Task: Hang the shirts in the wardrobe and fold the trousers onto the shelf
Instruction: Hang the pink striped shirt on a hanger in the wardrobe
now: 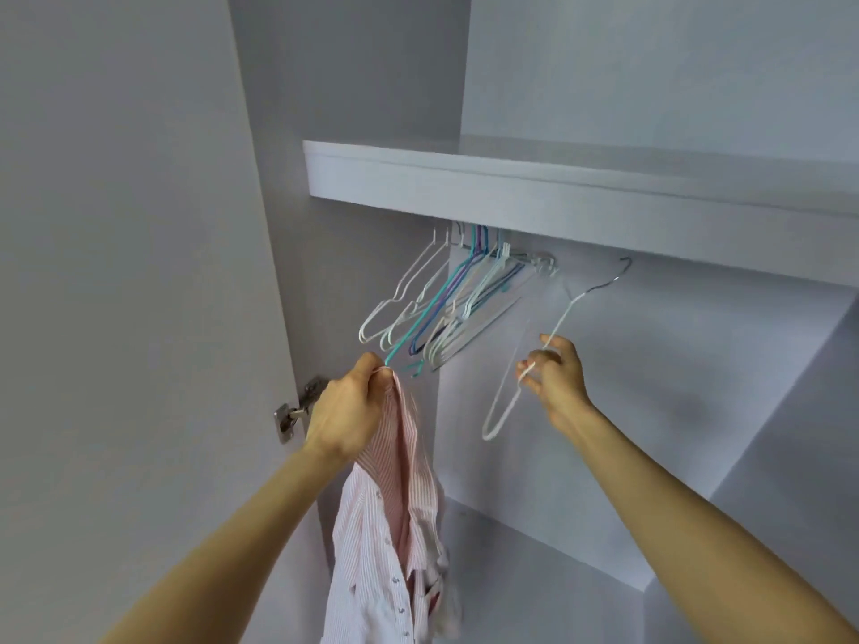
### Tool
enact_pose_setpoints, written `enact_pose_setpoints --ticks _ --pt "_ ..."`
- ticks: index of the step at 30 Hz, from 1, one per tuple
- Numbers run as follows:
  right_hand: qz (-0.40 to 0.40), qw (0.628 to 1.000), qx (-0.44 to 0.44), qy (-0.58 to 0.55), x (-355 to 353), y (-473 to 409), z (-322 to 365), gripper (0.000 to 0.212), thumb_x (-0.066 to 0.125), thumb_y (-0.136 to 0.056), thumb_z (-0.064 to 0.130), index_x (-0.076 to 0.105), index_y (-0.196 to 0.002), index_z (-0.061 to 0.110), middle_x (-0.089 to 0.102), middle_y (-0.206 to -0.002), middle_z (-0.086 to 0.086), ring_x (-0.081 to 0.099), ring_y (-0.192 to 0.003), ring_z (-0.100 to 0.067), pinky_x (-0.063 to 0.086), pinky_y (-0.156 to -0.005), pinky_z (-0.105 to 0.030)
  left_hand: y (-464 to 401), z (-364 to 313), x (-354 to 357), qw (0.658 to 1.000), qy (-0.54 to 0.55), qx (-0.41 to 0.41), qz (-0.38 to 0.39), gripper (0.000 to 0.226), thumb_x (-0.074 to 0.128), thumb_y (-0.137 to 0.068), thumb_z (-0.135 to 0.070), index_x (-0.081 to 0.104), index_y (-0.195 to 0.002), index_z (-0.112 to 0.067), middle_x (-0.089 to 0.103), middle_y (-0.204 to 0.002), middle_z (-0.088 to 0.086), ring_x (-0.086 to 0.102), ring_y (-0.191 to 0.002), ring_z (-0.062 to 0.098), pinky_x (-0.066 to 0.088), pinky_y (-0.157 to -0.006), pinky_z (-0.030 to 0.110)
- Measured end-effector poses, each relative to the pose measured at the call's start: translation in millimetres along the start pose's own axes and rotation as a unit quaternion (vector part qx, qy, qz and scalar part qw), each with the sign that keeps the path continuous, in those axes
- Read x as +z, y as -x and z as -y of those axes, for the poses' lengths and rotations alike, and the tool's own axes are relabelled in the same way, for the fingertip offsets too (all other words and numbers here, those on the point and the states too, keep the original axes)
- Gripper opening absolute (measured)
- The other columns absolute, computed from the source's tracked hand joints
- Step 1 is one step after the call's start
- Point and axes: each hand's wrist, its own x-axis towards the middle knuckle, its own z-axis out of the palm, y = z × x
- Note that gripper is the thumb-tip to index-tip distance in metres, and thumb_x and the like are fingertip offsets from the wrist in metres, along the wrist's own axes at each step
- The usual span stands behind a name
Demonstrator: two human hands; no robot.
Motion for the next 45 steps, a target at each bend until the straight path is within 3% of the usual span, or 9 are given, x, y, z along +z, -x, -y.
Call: enact_pose_setpoints --ticks 4,9,14,17,22,27,33,42,45 --pt "0.040 0.997 0.050 0.044 -42.5 80.0 -47.8 0.032 0.035 -0.088 -0.018 0.045 -0.082 0.012 0.044 -0.073 -0.008 0.051 -0.056 -0.016 0.051 -0.051 -0.016 26.2 9.3 9.8 0.999 0.016 -0.031 0.034 0.025 0.037 -0.099 -0.031 0.050 -0.100 -0.011 0.064 -0.085 0.017 0.058 -0.086 0.042 0.046 -0.075 0.042" --pt "0.030 0.991 -0.005 0.134 -102.5 159.3 -86.9 0.022 0.044 -0.087 -0.016 0.045 -0.097 0.003 0.049 -0.075 -0.009 0.048 -0.057 -0.013 0.043 -0.052 -0.013 64.6 17.0 28.5 0.994 -0.085 -0.001 0.070 0.026 0.032 -0.100 -0.035 0.046 -0.102 -0.014 0.066 -0.085 0.016 0.059 -0.083 0.041 0.036 -0.063 0.035" --pt "-0.084 0.982 -0.034 0.164 -124.1 173.9 -93.4 0.020 0.056 -0.090 0.005 0.057 -0.110 0.000 0.049 -0.072 -0.010 0.044 -0.057 -0.010 0.039 -0.061 -0.021 95.9 14.4 44.9 0.971 0.151 -0.148 0.115 0.017 0.038 -0.099 -0.021 0.046 -0.086 -0.013 0.051 -0.071 0.005 0.045 -0.068 0.024 0.038 -0.059 0.026" --pt "-0.060 0.975 -0.064 0.203 -132.2 183.8 -97.1 0.015 0.055 -0.092 0.008 0.068 -0.090 0.001 0.057 -0.070 -0.007 0.051 -0.058 0.001 0.038 -0.062 -0.008 105.2 13.6 48.8 0.964 0.175 -0.163 0.117 0.023 0.040 -0.099 -0.020 0.044 -0.077 -0.017 0.046 -0.063 -0.002 0.041 -0.059 0.016 0.034 -0.046 0.014" --pt "-0.061 0.991 0.030 0.116 -133.4 176.6 -94.9 0.044 0.055 -0.092 0.024 0.052 -0.053 0.004 0.048 -0.040 0.011 0.041 -0.037 0.000 0.031 -0.042 -0.006 93.5 10.1 39.3 0.981 0.062 -0.148 0.106 0.016 0.047 -0.096 -0.020 0.058 -0.097 -0.009 0.063 -0.088 0.008 0.056 -0.087 0.029 0.035 -0.067 0.025" --pt "0.019 0.974 0.050 0.221 -123.9 171.2 -98.2 0.051 0.060 -0.090 0.025 0.047 -0.042 0.012 0.046 -0.032 0.009 0.038 -0.032 -0.002 0.027 -0.036 -0.010 78.3 -4.0 23.7 0.979 0.082 -0.171 0.079 0.004 0.051 -0.092 -0.021 0.053 -0.090 -0.018 0.056 -0.080 0.004 0.050 -0.076 0.026 0.034 -0.060 0.023" --pt "0.052 0.887 0.004 0.459 -86.1 172.1 -91.0 0.051 0.045 -0.094 0.040 0.055 -0.056 0.007 0.070 -0.073 -0.011 0.060 -0.080 -0.035 0.046 -0.072 -0.035 82.4 -28.2 13.4 0.993 0.003 -0.096 0.063 0.009 0.051 -0.092 -0.021 0.054 -0.096 -0.013 0.066 -0.090 0.014 0.057 -0.089 0.038 0.044 -0.071 0.032" --pt "0.009 0.832 -0.114 0.543 -63.7 157.5 -65.7 0.050 0.035 -0.099 0.039 0.048 -0.062 0.007 0.065 -0.081 -0.023 0.059 -0.082 -0.040 0.034 -0.064 -0.034 79.6 -28.9 -8.7 0.985 -0.154 -0.055 0.051 0.018 0.047 -0.095 -0.024 0.052 -0.106 -0.011 0.065 -0.095 0.022 0.056 -0.090 0.043 0.043 -0.070 0.039" --pt "0.014 0.873 -0.099 0.478 -60.4 153.4 -62.1 0.053 0.039 -0.098 0.037 0.034 -0.052 0.011 0.065 -0.076 -0.024 0.057 -0.077 -0.041 0.038 -0.065 -0.036 82.1 -33.5 -3.9 0.994 -0.081 -0.054 0.057 0.016 0.052 -0.093 -0.021 0.055 -0.102 -0.009 0.068 -0.095 0.018 0.057 -0.092 0.041 0.044 -0.073 0.037"
